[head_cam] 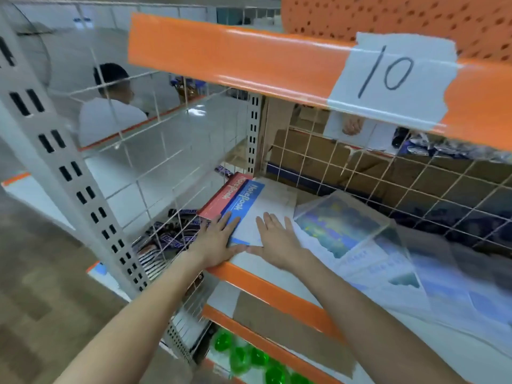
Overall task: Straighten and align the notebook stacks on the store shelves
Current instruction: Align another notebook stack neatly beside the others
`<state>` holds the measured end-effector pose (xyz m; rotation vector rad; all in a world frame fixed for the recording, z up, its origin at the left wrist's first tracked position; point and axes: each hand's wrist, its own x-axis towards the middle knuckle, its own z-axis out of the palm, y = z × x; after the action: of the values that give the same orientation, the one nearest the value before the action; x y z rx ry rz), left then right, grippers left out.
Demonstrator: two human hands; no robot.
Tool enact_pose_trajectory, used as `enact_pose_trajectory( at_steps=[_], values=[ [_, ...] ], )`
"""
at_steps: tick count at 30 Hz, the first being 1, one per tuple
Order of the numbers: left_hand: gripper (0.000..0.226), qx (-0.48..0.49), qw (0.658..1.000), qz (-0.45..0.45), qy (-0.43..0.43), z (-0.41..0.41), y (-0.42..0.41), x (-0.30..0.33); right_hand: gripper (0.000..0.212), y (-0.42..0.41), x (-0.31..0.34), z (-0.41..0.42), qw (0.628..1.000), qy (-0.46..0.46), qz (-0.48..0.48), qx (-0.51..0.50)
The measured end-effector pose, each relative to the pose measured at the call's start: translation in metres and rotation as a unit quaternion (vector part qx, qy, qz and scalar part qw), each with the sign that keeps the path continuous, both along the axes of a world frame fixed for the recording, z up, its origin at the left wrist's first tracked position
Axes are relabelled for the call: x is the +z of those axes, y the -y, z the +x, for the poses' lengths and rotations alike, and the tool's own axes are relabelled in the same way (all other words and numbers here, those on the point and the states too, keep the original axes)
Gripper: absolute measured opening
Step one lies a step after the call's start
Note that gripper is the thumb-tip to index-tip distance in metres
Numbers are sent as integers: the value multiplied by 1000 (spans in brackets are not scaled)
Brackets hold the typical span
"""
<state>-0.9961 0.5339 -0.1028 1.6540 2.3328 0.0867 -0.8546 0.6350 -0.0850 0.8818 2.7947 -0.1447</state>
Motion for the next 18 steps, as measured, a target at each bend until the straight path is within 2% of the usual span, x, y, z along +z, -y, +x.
enact_pose_trajectory(
  at_steps=[5, 8, 14, 18],
  values=[
    [74, -16, 1000, 24, -4, 3, 4, 2, 74, 24, 2, -4, 998, 28, 39, -40],
    [71, -45, 998, 31, -38, 6, 11, 4, 62, 39, 4, 0, 996, 37, 60, -58],
    [58, -157, 979, 63, -118, 18, 23, 8, 64, 67, 18, 34, 995, 23, 55, -80],
    [77, -184, 976, 82, -85, 44, 26, 14, 67, 86, 25, 72, 991, -14, 54, -124]
  ],
)
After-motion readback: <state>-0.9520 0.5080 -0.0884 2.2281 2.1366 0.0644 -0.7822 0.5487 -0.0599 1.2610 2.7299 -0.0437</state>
